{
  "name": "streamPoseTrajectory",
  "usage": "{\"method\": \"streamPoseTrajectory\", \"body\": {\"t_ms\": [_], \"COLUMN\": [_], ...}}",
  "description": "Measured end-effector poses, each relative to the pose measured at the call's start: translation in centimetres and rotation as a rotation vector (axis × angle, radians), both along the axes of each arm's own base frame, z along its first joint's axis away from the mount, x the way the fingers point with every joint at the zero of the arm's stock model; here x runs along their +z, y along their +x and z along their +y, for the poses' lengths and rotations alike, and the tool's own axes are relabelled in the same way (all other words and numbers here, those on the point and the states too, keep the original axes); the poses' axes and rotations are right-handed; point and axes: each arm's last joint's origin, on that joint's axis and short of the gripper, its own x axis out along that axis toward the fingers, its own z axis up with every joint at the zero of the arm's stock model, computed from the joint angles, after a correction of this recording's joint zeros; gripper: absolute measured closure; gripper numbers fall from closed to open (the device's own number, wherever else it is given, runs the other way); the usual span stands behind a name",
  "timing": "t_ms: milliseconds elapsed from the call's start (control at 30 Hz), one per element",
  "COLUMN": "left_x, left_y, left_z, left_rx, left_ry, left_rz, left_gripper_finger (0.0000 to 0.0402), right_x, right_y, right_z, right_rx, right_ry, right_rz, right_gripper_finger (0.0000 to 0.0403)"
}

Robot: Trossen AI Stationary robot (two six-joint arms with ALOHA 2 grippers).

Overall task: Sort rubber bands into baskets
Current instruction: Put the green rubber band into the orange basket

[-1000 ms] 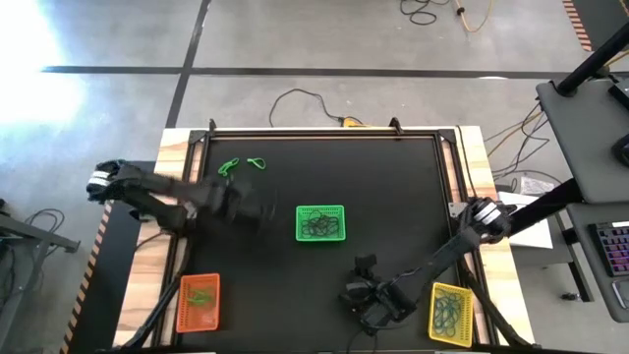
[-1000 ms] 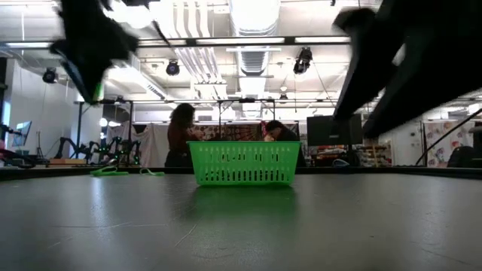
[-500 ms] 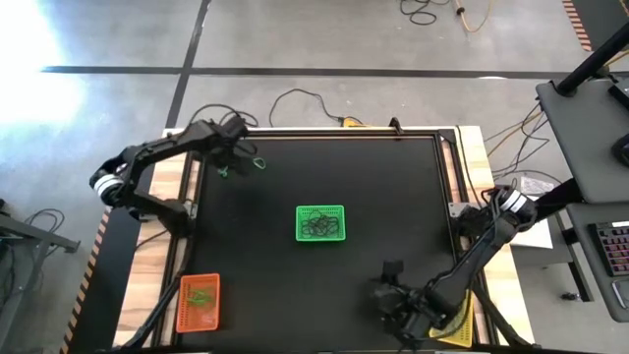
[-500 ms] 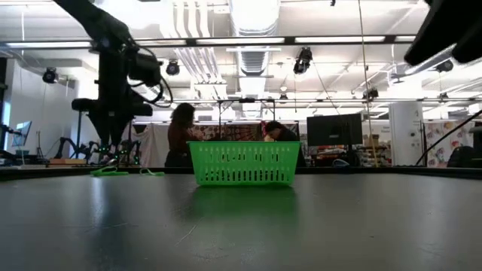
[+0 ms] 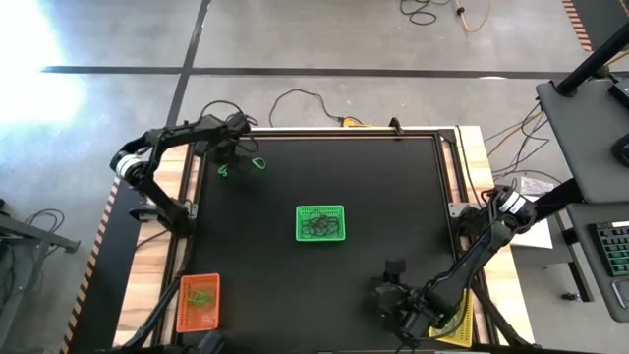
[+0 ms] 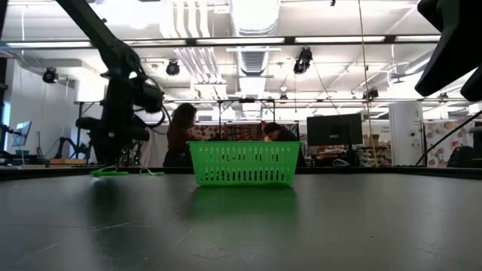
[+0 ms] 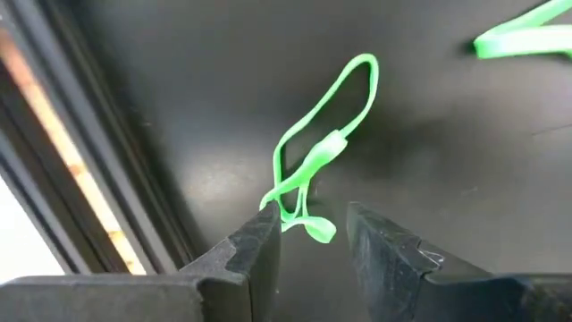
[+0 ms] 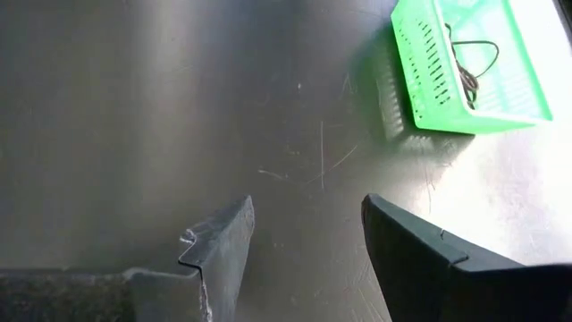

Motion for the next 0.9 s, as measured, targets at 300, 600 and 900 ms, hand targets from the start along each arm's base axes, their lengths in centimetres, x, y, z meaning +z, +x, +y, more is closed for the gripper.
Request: {"method": "streamPoseTrajectory", "body": {"t_ms": [300, 600, 900], "left_x": [-2.3, -2.0, -2.3], "left_y": [0.5, 0.5, 0.8], "left_z": [1.2, 1.5, 2.2], "left_rx": [-0.003, 0.002, 0.041], "left_ry": [-0.041, -0.03, 0.045], "left_rz": [0.095, 0.116, 0.102], "left_gripper_finger": [0.0286, 0.0286, 0.0295], "right_x": [0.0, 0.0, 0.0], "right_y": [0.0, 0.0, 0.0], "right_z": [0.0, 0.0, 0.0], "right_rx": [0.01, 0.012, 0.011], "right_ry": [-0.008, -0.01, -0.011], "right_rz": [0.002, 0.003, 0.003], "right_gripper_finger": [0.0197, 0.0197, 0.0197]}}
